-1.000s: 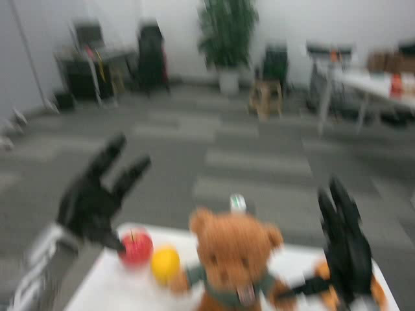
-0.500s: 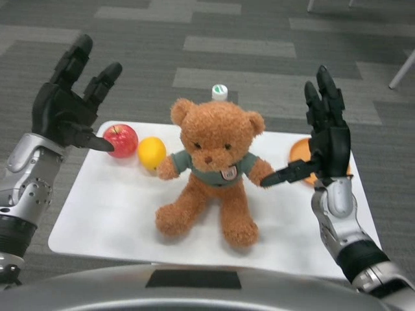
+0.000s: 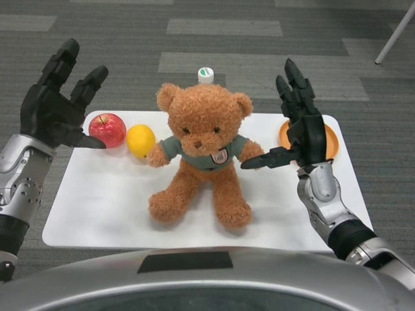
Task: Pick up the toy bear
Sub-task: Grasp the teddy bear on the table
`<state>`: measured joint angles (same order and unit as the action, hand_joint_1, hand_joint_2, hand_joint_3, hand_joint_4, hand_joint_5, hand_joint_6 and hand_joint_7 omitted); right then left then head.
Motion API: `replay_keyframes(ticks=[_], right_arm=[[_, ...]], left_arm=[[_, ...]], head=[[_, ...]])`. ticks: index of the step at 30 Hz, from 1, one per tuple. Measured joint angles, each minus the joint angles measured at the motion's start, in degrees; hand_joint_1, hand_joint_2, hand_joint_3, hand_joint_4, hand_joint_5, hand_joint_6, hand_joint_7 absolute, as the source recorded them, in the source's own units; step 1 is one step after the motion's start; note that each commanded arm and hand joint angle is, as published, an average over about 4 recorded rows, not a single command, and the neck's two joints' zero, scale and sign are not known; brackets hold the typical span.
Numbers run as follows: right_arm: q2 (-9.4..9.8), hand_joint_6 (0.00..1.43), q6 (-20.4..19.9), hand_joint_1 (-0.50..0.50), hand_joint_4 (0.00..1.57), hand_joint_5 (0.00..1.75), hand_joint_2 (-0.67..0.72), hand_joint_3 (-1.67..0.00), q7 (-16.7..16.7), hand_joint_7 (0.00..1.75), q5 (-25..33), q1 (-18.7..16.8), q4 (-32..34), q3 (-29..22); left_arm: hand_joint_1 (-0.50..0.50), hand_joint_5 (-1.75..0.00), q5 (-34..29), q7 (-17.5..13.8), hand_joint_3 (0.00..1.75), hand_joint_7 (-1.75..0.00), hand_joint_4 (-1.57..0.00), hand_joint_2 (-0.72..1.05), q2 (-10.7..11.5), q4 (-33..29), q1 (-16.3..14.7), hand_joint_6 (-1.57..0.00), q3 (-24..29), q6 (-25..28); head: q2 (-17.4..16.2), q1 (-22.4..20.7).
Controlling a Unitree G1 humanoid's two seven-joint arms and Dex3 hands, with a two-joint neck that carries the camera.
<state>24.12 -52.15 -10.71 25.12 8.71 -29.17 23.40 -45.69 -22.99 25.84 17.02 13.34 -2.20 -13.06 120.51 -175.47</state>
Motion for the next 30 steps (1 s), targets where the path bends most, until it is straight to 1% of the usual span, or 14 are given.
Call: replay_keyframes(ticks=[3, 7, 8, 11, 15, 18, 20, 23, 27, 30], right_arm=[[-0.13, 0.0, 0.99, -0.38, 0.0, 0.19, -0.16, 0.0, 0.01, 0.14, 0.07, -0.17, -0.92, 2.07], [-0.88, 0.0, 1.78, -0.38, 0.0, 0.29, -0.15, 0.0, 0.0, 0.14, 0.13, -0.17, -3.3, 4.55], [-0.98, 0.0, 1.89, -0.38, 0.0, 0.29, -0.15, 0.0, -0.01, 0.14, 0.13, -0.12, -3.75, 4.96], [-1.18, 0.0, 2.47, -0.38, 0.0, 0.29, -0.11, 0.0, -0.03, 0.14, 0.14, 0.06, -5.31, 6.1], [-2.18, 0.0, 2.8, -0.42, 0.0, 0.29, -0.1, 0.0, -0.03, 0.12, 0.13, 0.54, -8.4, 7.49], [-2.67, 0.0, 2.82, -0.42, 0.0, 0.29, -0.1, 0.0, 0.02, 0.1, 0.13, 1.5, -11.44, 8.88], [-3.1, 0.0, 2.81, -0.42, 0.0, 0.29, -0.1, 0.0, 0.14, 0.14, 0.12, 2.31, -13.71, 9.95], [-3.95, 0.0, 2.8, -0.42, 0.0, 0.29, -0.1, 0.0, 0.64, 0.14, 0.12, 3.09, -15.89, 10.32], [-5.39, 0.0, 2.83, -0.42, 0.0, 0.29, -0.03, 0.0, 1.98, 0.14, 0.1, 4.31, -18.92, 10.32], [-6.06, 0.0, 2.81, -0.42, 0.0, 0.29, -0.03, 0.0, 2.78, 0.14, 0.08, 5.28, -21.69, 10.35]], left_arm=[[-0.5, -0.51, 0.0, -0.02, 0.09, 0.0, 0.0, -0.02, 0.19, 0.73, 0.5, 0.0, -0.65, 0.02], [-0.5, -0.51, -0.02, -0.06, 0.07, 0.0, 0.0, -0.02, 1.01, 0.97, 1.27, 0.0, -1.7, 0.03], [-0.5, -0.51, -0.03, -0.07, 0.04, 0.0, 0.0, -0.02, 1.25, 1.0, 1.39, 0.0, -1.91, 0.03], [-0.5, -0.51, -0.03, -0.08, 0.07, 0.0, 0.0, -0.02, 1.63, 1.08, 1.69, 0.0, -2.67, 0.03], [-0.5, -0.51, 0.01, -0.08, 0.09, 0.0, 0.0, -0.02, 1.84, 1.12, 2.34, 0.0, -4.63, 0.03], [-0.5, -0.51, 0.59, -0.08, 0.09, 0.0, 0.0, -0.02, 2.33, 1.13, 2.9, 0.0, -6.71, 0.06], [-0.5, -0.51, 1.27, -0.08, 0.09, 0.0, 0.0, 0.01, 2.86, 1.15, 3.36, 0.0, -8.41, 0.11], [-0.5, -0.51, 1.63, -0.09, 0.09, 0.0, 0.0, 0.07, 3.54, 1.17, 4.07, 0.0, -10.07, 0.15], [-0.5, -0.51, 1.76, -0.09, 0.09, 0.0, 0.0, 0.07, 3.8, 1.17, 4.22, 0.0, -11.47, 0.31], [-0.5, -0.51, 1.77, -0.1, 0.09, 0.0, 0.0, 0.07, 3.81, 1.17, 4.23, 0.0, -12.04, 0.48]], head=[[0.06, 0.37], [0.09, 0.68], [0.13, 0.76], [0.24, 0.92], [0.29, 0.97], [0.35, 1.04], [0.42, 1.01], [0.54, 1.08], [0.65, 1.27], [0.71, 1.32]])
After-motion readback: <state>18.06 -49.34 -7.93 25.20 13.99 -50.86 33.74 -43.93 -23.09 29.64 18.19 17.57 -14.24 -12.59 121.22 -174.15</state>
